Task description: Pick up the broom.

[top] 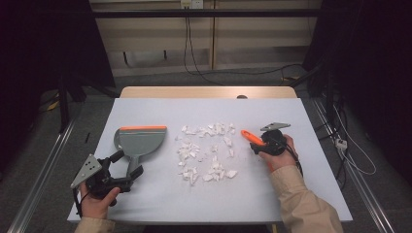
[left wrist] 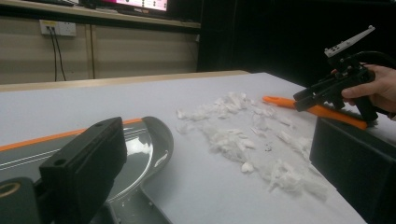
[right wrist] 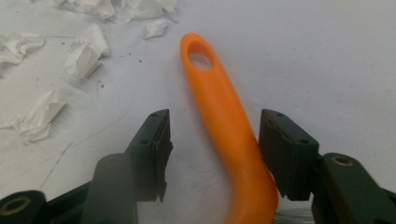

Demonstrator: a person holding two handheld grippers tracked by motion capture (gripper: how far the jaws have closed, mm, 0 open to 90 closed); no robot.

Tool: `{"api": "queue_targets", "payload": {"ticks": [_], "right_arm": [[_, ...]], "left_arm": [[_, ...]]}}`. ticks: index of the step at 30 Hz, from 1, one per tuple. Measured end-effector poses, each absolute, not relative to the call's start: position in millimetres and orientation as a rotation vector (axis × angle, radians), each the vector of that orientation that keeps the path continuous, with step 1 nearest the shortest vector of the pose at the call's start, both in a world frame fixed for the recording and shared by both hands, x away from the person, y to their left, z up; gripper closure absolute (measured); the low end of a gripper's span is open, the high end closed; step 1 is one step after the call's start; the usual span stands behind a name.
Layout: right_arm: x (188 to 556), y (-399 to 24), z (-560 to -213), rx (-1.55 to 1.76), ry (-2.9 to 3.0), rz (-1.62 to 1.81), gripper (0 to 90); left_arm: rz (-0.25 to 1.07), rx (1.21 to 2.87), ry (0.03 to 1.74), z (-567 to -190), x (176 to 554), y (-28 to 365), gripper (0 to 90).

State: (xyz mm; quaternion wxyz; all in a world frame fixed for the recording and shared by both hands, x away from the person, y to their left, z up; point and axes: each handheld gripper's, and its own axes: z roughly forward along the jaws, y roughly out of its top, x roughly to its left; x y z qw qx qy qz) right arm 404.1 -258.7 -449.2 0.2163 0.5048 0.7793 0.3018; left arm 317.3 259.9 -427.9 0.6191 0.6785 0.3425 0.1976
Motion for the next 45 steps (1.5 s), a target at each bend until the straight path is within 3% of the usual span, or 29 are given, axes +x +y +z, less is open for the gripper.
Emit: {"api": "queue_targets", "payload": {"ticks": [4,6,12,19,39,45], "right_arm": [[409.4,-260.6,-450.1,1.410,2.172,0.817,48.9],[411.8,-261.9,-449.2,1.414,2.182,0.800,57.0],[414.3,-268.5,-445.7,1.427,2.181,0.763,67.1],[415.0,-277.3,-444.6,1.422,2.159,0.738,57.2],[418.7,-274.7,-445.4,1.524,2.165,0.715,56.5],[418.9,-274.9,-447.2,1.557,2.177,0.738,64.1]], "left_arm": [[0.454,1.566,0.783,-428.1,317.2,258.8,3.6],[0.456,1.569,0.784,-428.3,317.5,258.8,3.6],[0.449,1.573,0.790,-429.1,317.8,259.0,3.8],[0.437,1.570,0.789,-429.3,318.0,257.5,3.8],[0.435,1.587,0.783,-429.8,317.5,256.1,4.0],[0.440,1.595,0.779,-429.7,317.6,256.4,4.0]]}}
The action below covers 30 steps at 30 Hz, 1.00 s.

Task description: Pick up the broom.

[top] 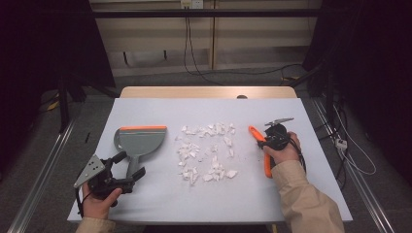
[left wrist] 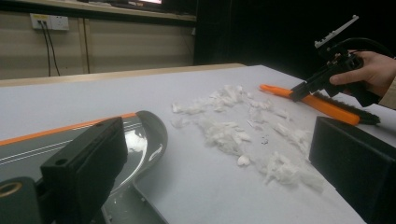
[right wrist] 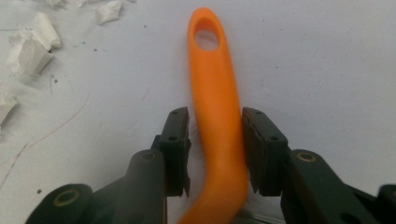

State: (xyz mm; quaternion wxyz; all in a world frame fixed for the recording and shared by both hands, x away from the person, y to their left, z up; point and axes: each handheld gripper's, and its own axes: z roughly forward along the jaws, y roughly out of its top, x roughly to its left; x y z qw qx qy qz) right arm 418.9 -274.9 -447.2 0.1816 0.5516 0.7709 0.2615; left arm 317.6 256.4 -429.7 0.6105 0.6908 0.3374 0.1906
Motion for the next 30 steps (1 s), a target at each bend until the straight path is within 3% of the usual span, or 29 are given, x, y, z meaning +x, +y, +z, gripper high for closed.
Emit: {"api": "queue_targets", "payload": {"ticks": [30], "right_arm": [[418.7,-276.8,-438.0,1.670,2.100,0.824,71.7]], "left_arm": [[0.460,1.616,0.752,-425.6,316.5,246.7,4.7]]}}
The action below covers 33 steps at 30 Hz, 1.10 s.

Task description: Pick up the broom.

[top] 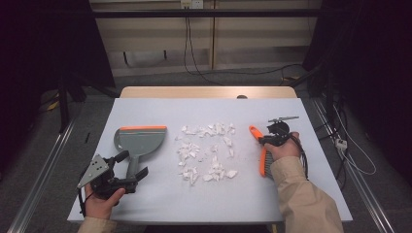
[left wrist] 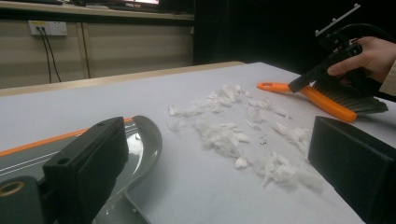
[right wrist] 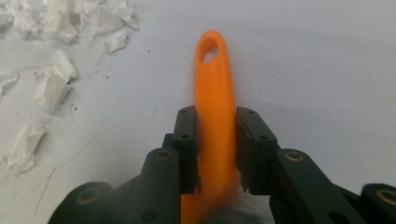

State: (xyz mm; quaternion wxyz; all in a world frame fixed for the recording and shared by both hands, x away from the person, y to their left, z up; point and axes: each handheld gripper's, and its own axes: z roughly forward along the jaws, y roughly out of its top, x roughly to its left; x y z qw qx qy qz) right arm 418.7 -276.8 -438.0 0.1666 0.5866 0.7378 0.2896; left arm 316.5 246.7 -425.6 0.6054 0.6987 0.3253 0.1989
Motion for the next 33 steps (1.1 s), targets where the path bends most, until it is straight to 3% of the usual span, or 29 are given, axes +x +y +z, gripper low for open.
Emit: {"api": "queue_targets", "payload": {"ticks": [12,15,22,33], "right_arm": [[420.5,-277.9,-436.8,1.566,2.199,0.712,70.2],[421.0,-278.5,-438.8,1.604,2.260,0.645,62.6],[424.9,-275.6,-441.7,1.676,2.223,0.631,71.3],[422.9,-268.2,-439.9,1.625,2.209,0.578,71.9]], "left_arm": [[0.465,1.629,0.748,-426.0,316.9,248.7,4.7],[0.469,1.632,0.739,-425.5,316.7,248.2,4.7],[0.464,1.645,0.727,-426.2,316.7,243.4,4.7],[0.471,1.654,0.705,-424.1,314.9,239.9,4.7]]}}
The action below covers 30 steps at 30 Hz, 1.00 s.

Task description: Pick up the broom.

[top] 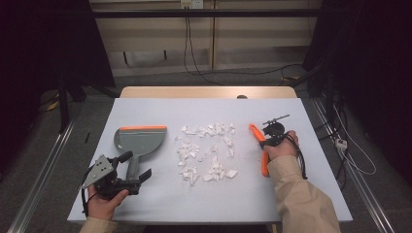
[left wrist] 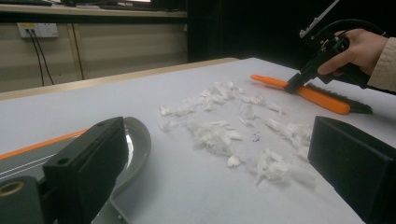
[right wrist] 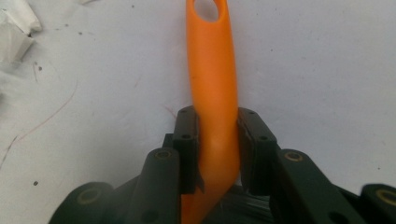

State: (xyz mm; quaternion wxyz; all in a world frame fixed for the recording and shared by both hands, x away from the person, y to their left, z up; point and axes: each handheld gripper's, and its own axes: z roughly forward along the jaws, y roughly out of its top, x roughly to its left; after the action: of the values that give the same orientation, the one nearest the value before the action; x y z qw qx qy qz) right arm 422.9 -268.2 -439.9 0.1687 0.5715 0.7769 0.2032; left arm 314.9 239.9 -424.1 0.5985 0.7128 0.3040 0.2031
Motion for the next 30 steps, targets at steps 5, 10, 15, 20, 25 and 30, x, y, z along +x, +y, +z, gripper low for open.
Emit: {"api": "queue_targets", "payload": {"ticks": [5,10,15,20,25,30], "right_arm": [[419.4,-270.7,-438.2,1.578,2.186,0.660,71.9],[409.8,-276.7,-426.2,1.527,2.129,0.873,71.9],[391.1,-287.6,-413.7,1.459,2.015,1.123,72.0],[370.6,-295.3,-408.3,1.396,1.915,1.274,72.0],[353.1,-307.0,-405.6,1.355,1.819,1.394,72.1],[340.6,-318.3,-405.0,1.342,1.759,1.498,72.1]], "left_arm": [[0.484,1.651,0.705,-422.4,313.8,238.8,4.7],[0.471,1.653,0.688,-418.0,314.2,232.9,4.6],[0.454,1.640,0.656,-409.2,313.0,221.2,4.7],[0.438,1.646,0.626,-402.0,313.8,205.0,5.3],[0.419,1.643,0.616,-401.6,314.8,194.2,7.1],[0.404,1.631,0.619,-402.1,317.4,184.1,6.8]]}}
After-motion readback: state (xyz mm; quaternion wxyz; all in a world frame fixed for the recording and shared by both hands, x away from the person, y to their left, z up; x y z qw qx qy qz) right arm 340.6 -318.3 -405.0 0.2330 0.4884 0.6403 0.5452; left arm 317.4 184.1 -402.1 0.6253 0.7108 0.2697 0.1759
